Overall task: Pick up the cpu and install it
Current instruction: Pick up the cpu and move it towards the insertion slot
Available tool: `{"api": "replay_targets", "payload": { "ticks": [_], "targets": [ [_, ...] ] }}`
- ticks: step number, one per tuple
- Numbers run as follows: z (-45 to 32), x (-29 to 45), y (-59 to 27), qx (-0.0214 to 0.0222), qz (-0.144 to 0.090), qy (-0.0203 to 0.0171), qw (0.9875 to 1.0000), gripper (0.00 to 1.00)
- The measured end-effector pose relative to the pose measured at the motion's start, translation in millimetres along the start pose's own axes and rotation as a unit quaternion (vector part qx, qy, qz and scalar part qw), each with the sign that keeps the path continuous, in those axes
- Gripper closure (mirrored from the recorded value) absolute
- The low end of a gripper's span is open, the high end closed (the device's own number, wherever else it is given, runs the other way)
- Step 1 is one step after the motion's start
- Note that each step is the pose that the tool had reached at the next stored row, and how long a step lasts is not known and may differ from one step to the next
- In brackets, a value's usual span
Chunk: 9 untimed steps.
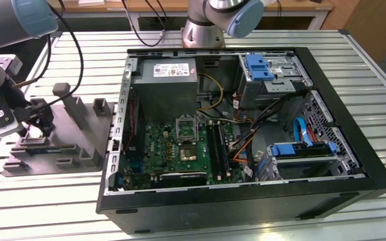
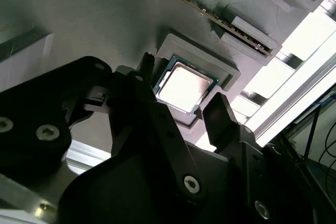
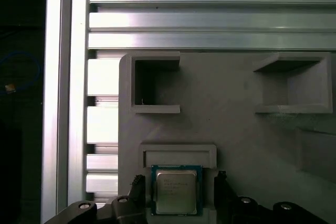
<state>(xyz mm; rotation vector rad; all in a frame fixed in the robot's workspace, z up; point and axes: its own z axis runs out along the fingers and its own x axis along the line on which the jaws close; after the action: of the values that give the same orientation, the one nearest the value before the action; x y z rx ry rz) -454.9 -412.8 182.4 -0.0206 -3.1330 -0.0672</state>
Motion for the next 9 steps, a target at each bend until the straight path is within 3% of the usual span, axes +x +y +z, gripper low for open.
{"api": "replay_targets", "payload": {
  "ticks": [1,9],
  "targets": [
    [0.0,0.0,0.0,0.0,0.0,0.0,1.0,0.38],
    [-0.3,0.8,0.0,0.0,0.0,0.0,1.0,0.38]
  ]
}}
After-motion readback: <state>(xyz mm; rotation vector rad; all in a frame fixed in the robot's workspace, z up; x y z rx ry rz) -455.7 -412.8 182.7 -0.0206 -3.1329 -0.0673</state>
